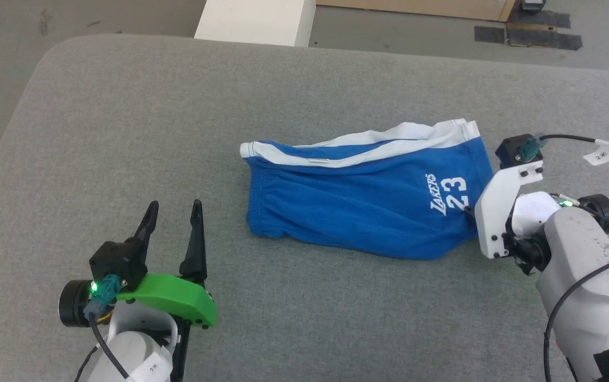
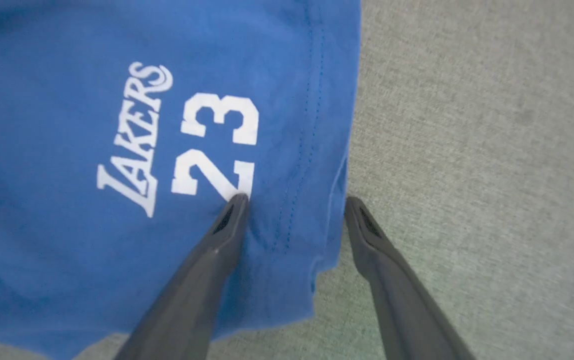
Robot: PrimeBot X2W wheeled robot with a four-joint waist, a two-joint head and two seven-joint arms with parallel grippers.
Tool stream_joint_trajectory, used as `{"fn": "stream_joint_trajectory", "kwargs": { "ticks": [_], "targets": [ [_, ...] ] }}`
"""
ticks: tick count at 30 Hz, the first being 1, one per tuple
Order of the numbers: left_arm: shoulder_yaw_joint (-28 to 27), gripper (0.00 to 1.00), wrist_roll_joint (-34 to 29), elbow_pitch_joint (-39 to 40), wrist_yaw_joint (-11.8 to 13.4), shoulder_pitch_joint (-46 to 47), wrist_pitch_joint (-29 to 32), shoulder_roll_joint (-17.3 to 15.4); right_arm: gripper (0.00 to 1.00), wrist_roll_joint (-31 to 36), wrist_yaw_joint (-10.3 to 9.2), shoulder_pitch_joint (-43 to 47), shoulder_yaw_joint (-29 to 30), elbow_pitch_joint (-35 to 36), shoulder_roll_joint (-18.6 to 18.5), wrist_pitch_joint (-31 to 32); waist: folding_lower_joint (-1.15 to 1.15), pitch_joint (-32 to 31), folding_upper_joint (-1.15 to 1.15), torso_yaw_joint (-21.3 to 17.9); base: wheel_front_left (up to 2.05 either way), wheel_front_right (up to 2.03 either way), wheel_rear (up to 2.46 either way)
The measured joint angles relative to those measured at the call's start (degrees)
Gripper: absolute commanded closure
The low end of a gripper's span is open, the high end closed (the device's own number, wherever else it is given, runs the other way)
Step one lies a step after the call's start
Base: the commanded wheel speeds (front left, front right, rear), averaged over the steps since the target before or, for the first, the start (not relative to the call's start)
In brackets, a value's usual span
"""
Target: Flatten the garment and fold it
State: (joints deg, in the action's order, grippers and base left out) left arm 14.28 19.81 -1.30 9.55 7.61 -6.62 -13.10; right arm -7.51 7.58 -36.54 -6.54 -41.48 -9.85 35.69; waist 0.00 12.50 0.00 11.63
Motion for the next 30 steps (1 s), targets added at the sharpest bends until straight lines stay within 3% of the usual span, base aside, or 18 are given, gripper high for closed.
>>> {"fn": "stream_joint_trajectory", "kwargs": {
  "ticks": [1,2,3,8,14,18,24,30],
  "targets": [
    [0.08,0.00,0.02,0.01,0.00,0.04,0.03,0.00,0.65,-0.03,0.00,-0.18,0.07,-0.08,0.05,0.19,0.00,0.22,0.00,0.17,0.00,0.00,0.00],
    [0.20,0.00,0.02,0.04,0.00,0.07,0.10,0.00,0.90,-0.10,0.00,-0.37,0.07,-0.04,0.09,0.15,0.00,0.37,0.00,0.27,0.00,0.00,0.00],
    [0.40,0.00,0.12,0.05,0.00,0.08,0.69,0.00,1.00,-0.18,0.00,-0.59,-0.01,-0.04,0.04,0.09,0.00,0.49,0.00,0.32,0.00,0.00,0.00],
    [2.09,0.00,1.94,1.09,-1.34,1.25,6.66,0.14,1.00,-1.75,0.01,-1.09,-1.13,-0.07,0.57,-0.41,0.00,0.30,0.00,-0.54,0.00,0.00,0.00],
    [5.43,0.00,6.25,2.20,-0.71,6.65,25.25,1.58,1.00,-4.09,0.01,-1.09,-2.60,-0.09,0.62,-0.77,0.00,-0.23,0.00,-1.93,0.00,0.00,0.00],
    [7.20,0.00,5.45,-2.60,1.01,11.01,33.70,1.10,1.00,-5.12,0.00,-1.13,-3.94,-0.02,0.99,-0.93,0.00,-0.09,0.00,-2.92,0.00,0.00,0.00],
    [7.91,0.00,3.93,-11.85,1.68,14.81,39.29,0.11,1.00,-6.71,0.00,-2.09,-6.04,0.48,1.44,-1.44,0.00,0.92,0.00,-4.45,0.00,0.00,0.00],
    [7.62,0.00,6.30,-16.60,0.52,15.71,38.85,0.81,1.00,-8.17,0.00,-2.42,-7.72,1.53,1.27,-2.02,0.00,2.09,0.00,-5.94,0.00,0.00,0.00]
  ]
}}
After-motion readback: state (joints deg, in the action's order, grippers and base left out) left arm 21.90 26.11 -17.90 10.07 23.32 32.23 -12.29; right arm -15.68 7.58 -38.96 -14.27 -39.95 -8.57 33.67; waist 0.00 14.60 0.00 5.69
